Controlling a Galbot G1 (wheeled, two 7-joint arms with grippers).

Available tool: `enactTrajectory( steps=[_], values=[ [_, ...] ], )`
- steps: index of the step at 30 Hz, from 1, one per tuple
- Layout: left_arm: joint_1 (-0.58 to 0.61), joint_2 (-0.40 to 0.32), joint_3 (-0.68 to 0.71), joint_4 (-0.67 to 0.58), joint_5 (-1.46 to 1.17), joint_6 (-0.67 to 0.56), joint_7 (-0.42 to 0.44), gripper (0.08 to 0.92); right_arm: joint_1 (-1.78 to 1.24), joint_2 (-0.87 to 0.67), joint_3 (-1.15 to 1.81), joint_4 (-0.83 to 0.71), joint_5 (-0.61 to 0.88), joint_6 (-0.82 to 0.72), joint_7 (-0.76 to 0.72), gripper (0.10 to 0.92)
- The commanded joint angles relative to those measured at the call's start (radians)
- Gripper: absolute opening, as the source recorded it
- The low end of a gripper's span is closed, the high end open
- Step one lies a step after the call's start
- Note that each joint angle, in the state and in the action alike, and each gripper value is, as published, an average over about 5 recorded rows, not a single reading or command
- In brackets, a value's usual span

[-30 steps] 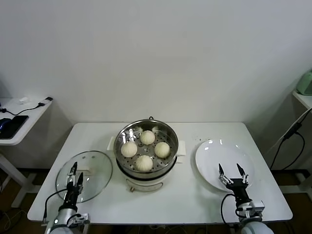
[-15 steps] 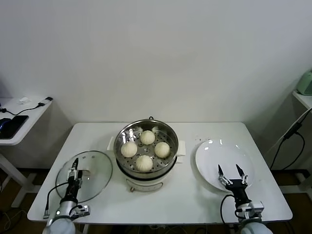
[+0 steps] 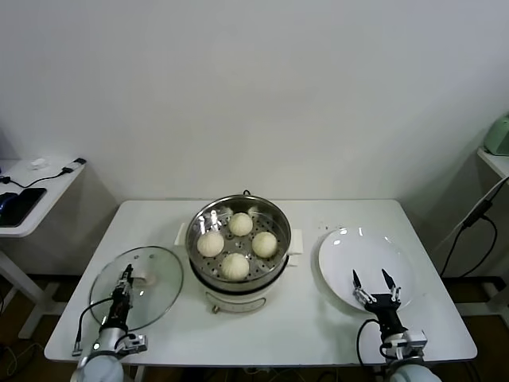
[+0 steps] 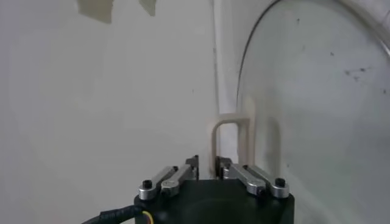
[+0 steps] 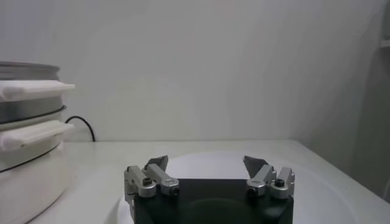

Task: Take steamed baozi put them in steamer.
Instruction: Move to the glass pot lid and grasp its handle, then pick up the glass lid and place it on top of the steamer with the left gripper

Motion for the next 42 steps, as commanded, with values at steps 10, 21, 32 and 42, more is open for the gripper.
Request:
enactTrajectory(
  steps=[10,21,32,42],
  values=[
    [0.118,0.091,-0.045,-0.364,-0.167,0.092,0.14,0.138,-0.01,0.002,0.005,0.038,-0.029,-0.014,0.007,0.823],
    [0.113,0.206,-0.041,-0.728,-0.347,0.358,0.41,0.138,-0.014,0.006,0.009,0.071,-0.098,-0.049,0.048,0.823],
    [-0.087,0.091,0.368,-0.808,-0.065,0.629,0.573,0.138,-0.035,0.015,0.006,0.081,-0.147,-0.012,0.052,0.823],
    [-0.212,-0.104,0.608,-0.715,0.205,0.682,0.659,0.138,-0.044,0.036,0.003,0.062,-0.151,0.036,0.059,0.823]
  ],
)
